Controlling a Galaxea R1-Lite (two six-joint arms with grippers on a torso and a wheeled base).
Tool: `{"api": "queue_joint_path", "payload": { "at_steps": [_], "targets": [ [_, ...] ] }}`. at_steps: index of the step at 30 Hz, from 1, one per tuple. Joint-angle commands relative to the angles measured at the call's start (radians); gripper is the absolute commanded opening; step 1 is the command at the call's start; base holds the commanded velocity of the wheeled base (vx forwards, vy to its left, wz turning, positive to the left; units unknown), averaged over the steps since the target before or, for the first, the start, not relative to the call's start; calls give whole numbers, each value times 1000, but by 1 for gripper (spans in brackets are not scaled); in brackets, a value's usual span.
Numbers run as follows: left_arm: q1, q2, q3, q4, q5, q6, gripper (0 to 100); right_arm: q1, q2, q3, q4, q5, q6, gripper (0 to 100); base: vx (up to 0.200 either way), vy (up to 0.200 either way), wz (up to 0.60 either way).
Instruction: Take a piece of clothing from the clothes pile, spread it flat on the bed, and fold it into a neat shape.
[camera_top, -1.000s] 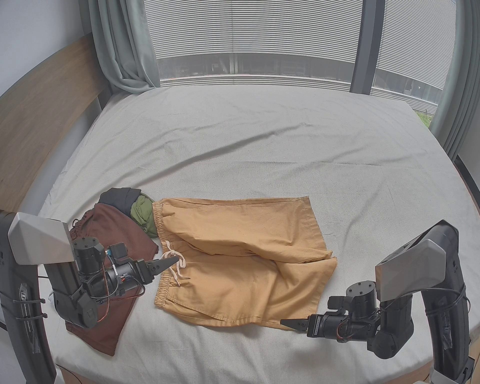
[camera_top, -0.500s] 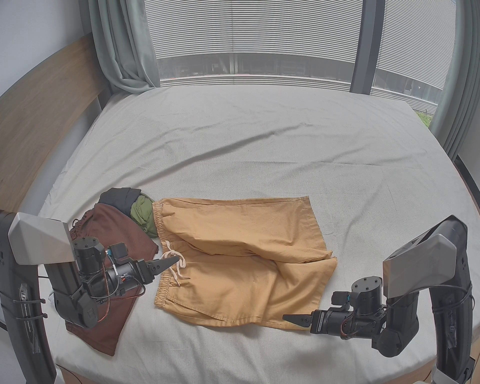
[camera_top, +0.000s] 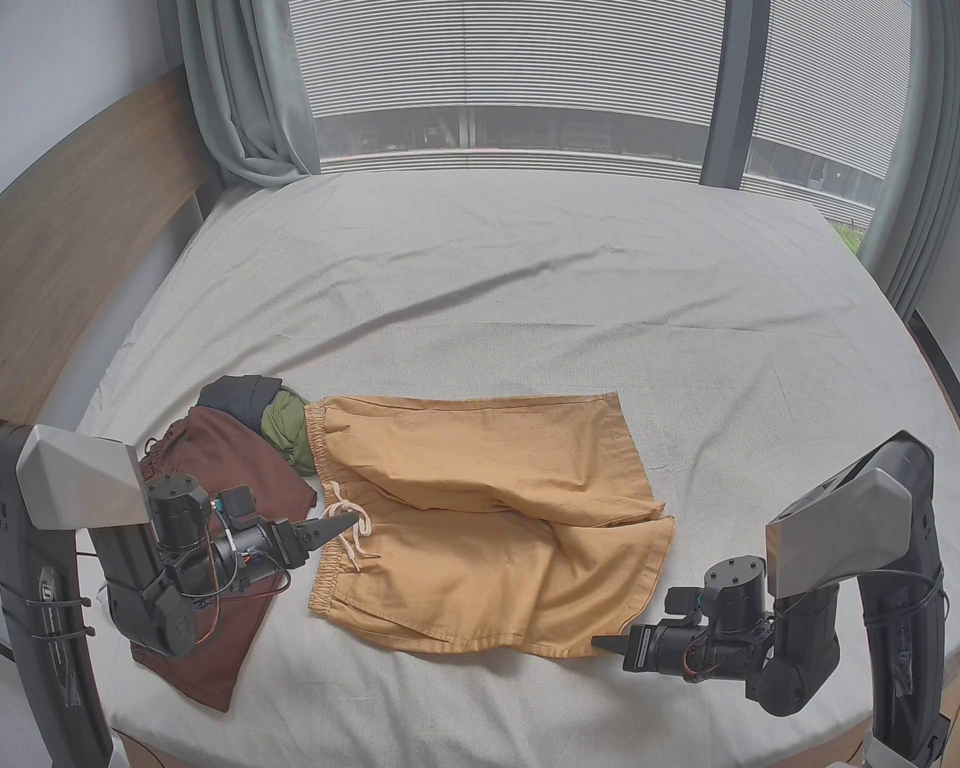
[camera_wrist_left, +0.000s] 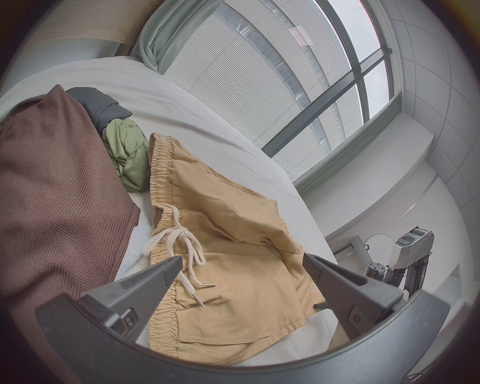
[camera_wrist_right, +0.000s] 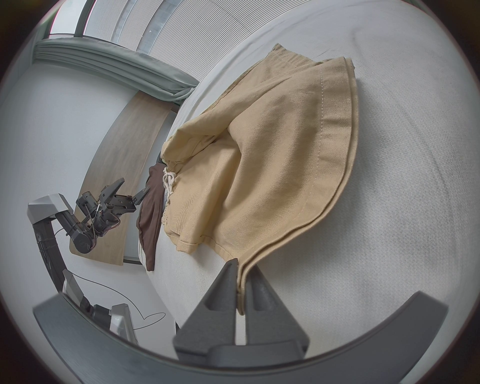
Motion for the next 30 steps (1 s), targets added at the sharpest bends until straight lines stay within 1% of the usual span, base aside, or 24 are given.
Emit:
{"api": "queue_joint_path", "payload": {
  "at_steps": [1,9,17,23,30],
  "targets": [
    [1,2,7,-1,-3,0,100,1,1,0,-1,1,-1,0,0,0,0],
    [35,23,90,2,-75,-2,100,-2,1,0,-1,1,-4,0,0,0,0],
    [44,45,137,9,-69,12,100,-2,3,0,-1,1,-5,0,0,0,0],
    [76,132,129,6,-63,138,100,-4,3,0,-1,1,-5,0,0,0,0],
    [79,158,131,7,-53,139,100,-2,9,0,-1,1,-5,0,0,0,0]
  ]
}}
